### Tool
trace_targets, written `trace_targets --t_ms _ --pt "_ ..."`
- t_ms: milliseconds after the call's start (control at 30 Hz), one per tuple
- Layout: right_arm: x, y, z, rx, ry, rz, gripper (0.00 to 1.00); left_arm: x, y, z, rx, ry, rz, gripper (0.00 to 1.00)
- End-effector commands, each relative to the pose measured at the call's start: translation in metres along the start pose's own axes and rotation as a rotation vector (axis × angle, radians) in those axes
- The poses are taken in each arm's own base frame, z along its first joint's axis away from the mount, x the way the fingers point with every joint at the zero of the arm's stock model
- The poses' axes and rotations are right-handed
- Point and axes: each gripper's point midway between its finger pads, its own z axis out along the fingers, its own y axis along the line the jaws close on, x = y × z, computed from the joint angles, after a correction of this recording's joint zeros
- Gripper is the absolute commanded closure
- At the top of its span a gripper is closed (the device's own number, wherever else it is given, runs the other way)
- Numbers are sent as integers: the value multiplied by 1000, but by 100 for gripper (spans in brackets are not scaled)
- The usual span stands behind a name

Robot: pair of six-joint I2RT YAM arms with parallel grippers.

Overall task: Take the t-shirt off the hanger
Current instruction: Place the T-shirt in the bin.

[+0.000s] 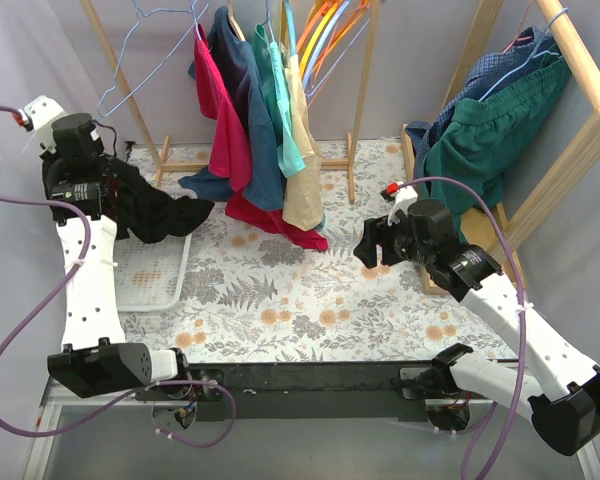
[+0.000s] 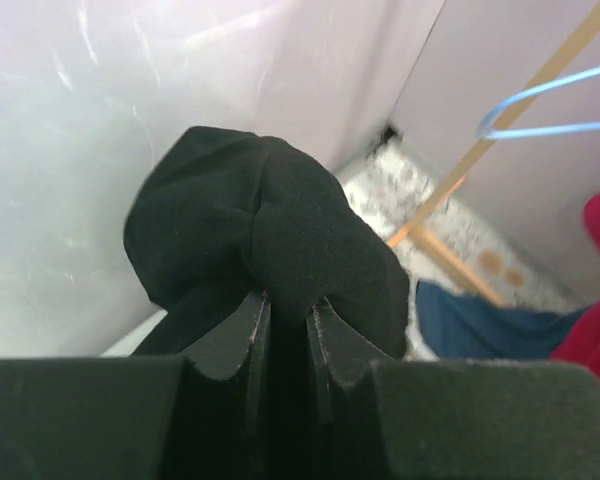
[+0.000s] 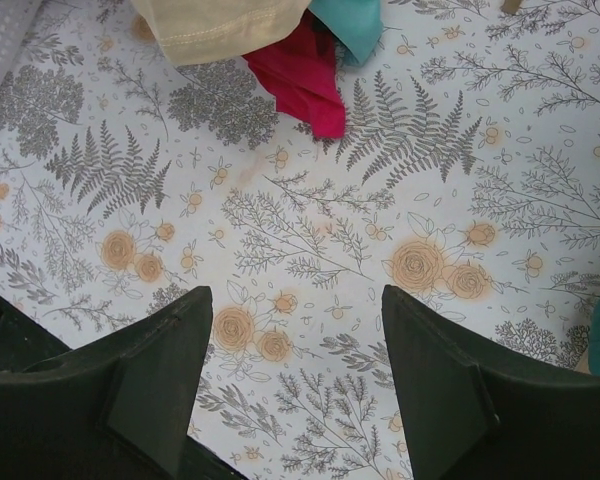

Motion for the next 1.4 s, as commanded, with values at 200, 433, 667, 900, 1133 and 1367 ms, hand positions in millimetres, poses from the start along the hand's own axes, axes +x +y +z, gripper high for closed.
trace_targets --t_ms 200,433,667,900,1133,1367 --pt "-21 6 -1 -24 -64 1 25 4 -10 -9 226 37 -151 100" --pt "-17 5 -2 -24 -69 7 25 107 -32 -14 395 252 -185 100" --pt "-24 8 -7 -30 -91 5 24 183 -55 -1 401 405 -149 100" --pt "-79 22 -22 -64 -180 -86 23 246 -33 39 206 482 -80 100" --pt "-184 57 -46 -143 -390 -157 23 285 -29 58 157 550 -17 100" --pt "-241 72 -40 -177 -491 -210 23 275 -20 64 97 559 51 25"
